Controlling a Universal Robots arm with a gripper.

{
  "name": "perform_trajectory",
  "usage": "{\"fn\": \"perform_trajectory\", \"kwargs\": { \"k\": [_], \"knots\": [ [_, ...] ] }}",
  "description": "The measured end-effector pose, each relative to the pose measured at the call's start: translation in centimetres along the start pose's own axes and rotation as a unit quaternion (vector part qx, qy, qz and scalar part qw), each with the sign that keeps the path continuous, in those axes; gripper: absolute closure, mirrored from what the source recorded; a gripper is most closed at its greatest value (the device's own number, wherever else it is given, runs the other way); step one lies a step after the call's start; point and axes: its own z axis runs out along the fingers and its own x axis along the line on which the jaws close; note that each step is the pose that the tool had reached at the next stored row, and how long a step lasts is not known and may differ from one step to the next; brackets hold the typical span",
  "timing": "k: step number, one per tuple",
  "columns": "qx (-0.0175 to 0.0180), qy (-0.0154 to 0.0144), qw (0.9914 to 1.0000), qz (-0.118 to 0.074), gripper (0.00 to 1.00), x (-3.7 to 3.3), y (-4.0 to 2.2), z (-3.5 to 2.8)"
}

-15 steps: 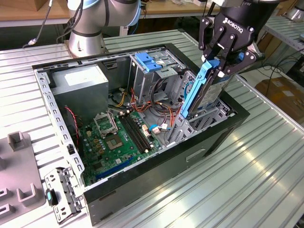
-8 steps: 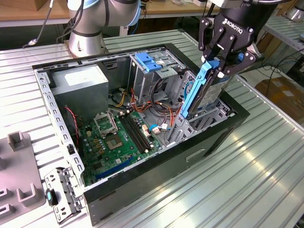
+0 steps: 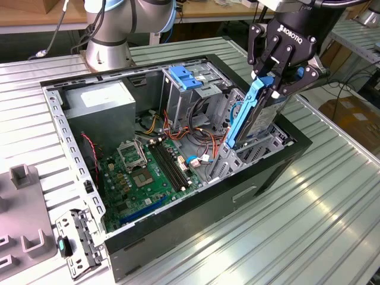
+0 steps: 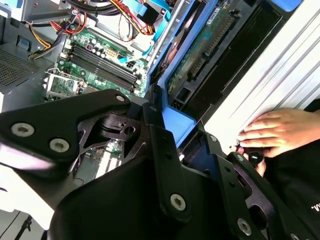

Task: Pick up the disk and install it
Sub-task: 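Insert the disk into the insertion slot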

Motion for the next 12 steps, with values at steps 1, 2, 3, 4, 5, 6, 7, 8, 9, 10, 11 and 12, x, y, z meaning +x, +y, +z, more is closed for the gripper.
{"fn": "perform_trajectory", "kwargs": {
  "k": [1, 2, 3, 4, 5, 6, 7, 8, 9, 10, 11, 12],
  "knots": [
    [0.0, 0.0, 1.0, 0.0, 0.63, 0.0, 0.0, 0.0],
    [0.0, 0.0, 1.0, 0.0, 0.62, 0.0, 0.0, 0.01],
    [0.0, 0.0, 1.0, 0.0, 0.56, 0.0, 0.0, 0.0],
    [0.0, 0.0, 1.0, 0.0, 0.56, 0.0, 0.01, 0.0],
    [0.0, -0.0002, 1.0, 0.0, 0.56, 0.0, 0.0, 0.02],
    [0.0, -0.0001, 1.0, 0.0, 0.56, 0.0, 0.01, 0.02],
    [0.0, -0.0001, 1.0, 0.0, 0.56, 0.0, 0.01, 0.06],
    [0.0, 0.0, 1.0, 0.0, 0.56, 0.01, 0.01, 0.41],
    [0.0, 0.0, 1.0, 0.0, 0.56, 0.02, 0.01, 0.67],
    [0.0, 0.0, 1.0, 0.0, 0.56, 0.04, 0.01, 0.85],
    [0.0, -0.0001, 1.0, 0.0, 0.56, 0.07, 0.01, 1.16],
    [0.0, 0.0, 1.0, 0.0, 0.58, 0.09, 0.01, 1.33]
  ]
}}
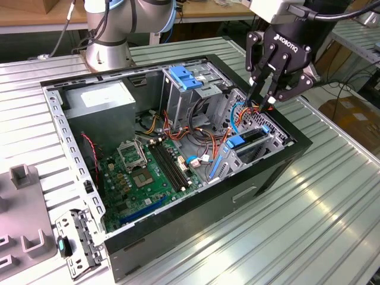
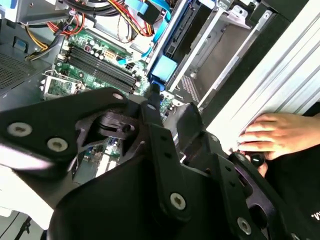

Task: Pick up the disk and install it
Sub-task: 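Insert the disk into the insertion slot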

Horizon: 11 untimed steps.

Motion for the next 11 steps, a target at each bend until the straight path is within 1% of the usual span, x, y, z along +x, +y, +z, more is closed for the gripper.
{"fn": "perform_trajectory", "kwargs": {
  "k": [2, 3, 4, 6, 8, 11],
  "knots": [
    [0.0, 0.0001, 1.0, 0.0, 0.7, 0.13, 0.0, 0.62],
    [0.0, 0.0, 1.0, 0.0, 0.76, 0.19, -0.12, 0.84],
    [0.0, 0.0, 1.0, 0.0, 0.88, 0.19, -0.53, 1.02],
    [0.0, 0.0, 1.0, 0.0, 0.89, 0.18, -1.82, 1.57],
    [0.0, 0.0, 1.0, 0.0, 0.89, 0.19, -2.55, 1.98],
    [0.0, 0.0, 1.0, 0.0, 0.89, 0.22, -3.05, 2.51]
  ]
}}
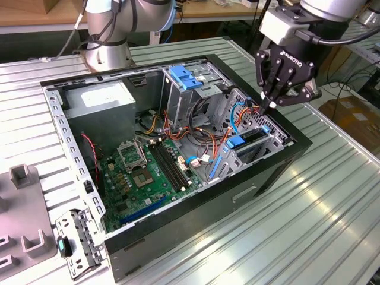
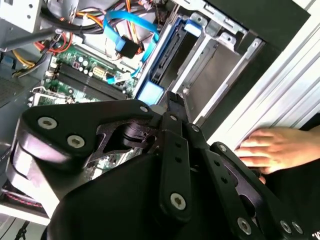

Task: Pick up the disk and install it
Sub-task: 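Insert the disk into the insertion slot, then insert the first disk wire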

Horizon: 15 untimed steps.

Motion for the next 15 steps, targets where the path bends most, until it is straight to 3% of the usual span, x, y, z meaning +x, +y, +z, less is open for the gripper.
{"fn": "perform_trajectory", "kwargs": {
  "k": [3, 15],
  "knots": [
    [0.0, 0.0001, 1.0, 0.0, 0.89, 0.04, -0.59, 1.06],
    [0.0, 0.0003, 1.0, 0.0, 0.89, 0.04, -0.6, 1.06]
  ]
}}
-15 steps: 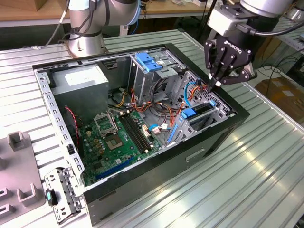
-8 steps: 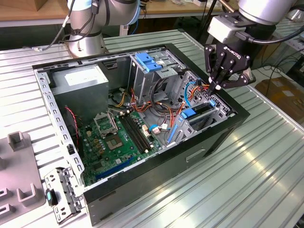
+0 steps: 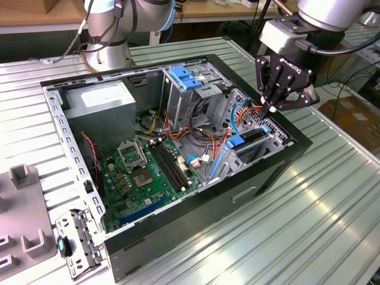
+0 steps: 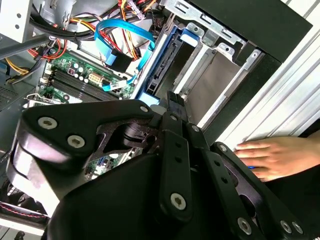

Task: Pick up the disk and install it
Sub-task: 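Insert the first disk wire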

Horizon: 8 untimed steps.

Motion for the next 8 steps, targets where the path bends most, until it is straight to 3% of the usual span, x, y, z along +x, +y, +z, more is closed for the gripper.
{"fn": "perform_trajectory", "kwargs": {
  "k": [8],
  "knots": [
    [-0.0003, 0.0, 0.99991, -0.013, 0.89, -0.04, -0.21, -0.12]
  ]
}}
